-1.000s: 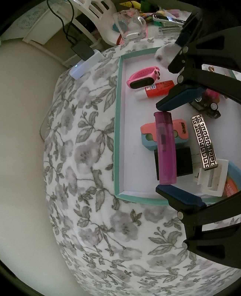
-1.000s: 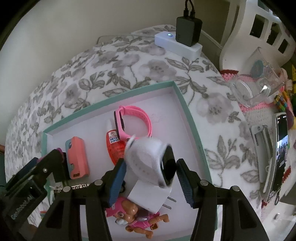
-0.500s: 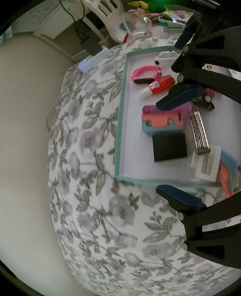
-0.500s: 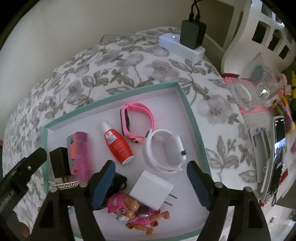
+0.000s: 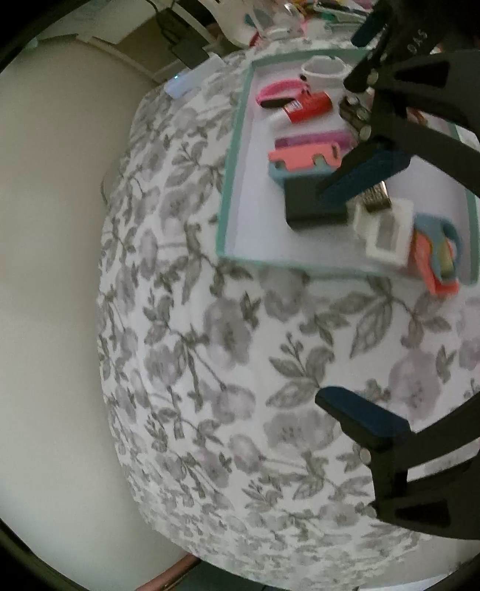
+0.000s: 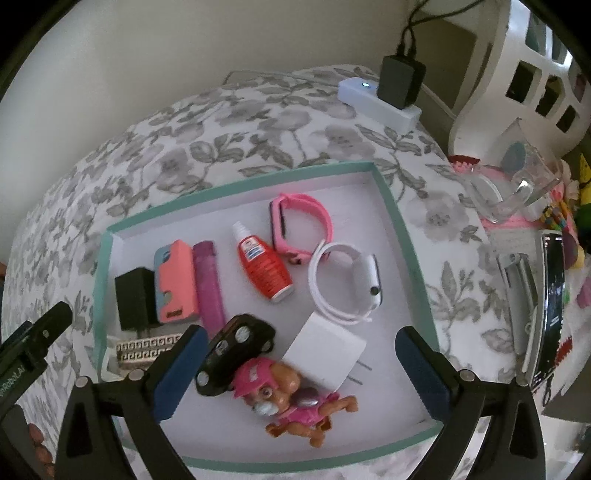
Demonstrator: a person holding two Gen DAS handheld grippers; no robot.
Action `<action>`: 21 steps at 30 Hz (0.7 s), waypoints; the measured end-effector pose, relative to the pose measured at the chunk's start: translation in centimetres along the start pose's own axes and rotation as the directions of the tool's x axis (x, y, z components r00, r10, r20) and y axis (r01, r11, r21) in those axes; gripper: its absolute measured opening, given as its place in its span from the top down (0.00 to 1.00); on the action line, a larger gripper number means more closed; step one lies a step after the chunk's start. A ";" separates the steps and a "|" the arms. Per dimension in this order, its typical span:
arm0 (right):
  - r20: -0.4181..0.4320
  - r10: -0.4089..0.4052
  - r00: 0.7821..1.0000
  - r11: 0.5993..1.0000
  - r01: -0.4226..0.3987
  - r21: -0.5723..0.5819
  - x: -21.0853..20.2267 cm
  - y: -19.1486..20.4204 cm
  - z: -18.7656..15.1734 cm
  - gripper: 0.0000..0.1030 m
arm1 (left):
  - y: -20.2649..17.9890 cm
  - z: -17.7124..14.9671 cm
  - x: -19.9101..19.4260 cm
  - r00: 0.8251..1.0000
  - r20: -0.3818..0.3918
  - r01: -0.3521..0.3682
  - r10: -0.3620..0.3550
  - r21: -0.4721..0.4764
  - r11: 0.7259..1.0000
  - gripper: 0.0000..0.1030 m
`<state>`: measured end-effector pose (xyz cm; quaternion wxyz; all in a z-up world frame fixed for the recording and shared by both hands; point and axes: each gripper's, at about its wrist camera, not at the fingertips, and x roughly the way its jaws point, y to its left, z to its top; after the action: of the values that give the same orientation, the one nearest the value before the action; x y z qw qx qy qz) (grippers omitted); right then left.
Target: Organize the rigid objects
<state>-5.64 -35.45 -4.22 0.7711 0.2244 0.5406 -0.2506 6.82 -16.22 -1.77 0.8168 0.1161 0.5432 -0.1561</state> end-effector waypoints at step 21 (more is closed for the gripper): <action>0.062 0.062 0.996 0.998 -0.061 -0.014 -5.3 1.8 -5.3 0.00 | 5.1 -5.0 -3.6 1.000 -0.002 -0.002 0.002 -0.028 1.000 0.02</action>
<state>-9.85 -30.08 -0.76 0.7963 0.2283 0.5106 -0.2303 3.22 -9.30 -0.22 0.8178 0.1055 0.5461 -0.1476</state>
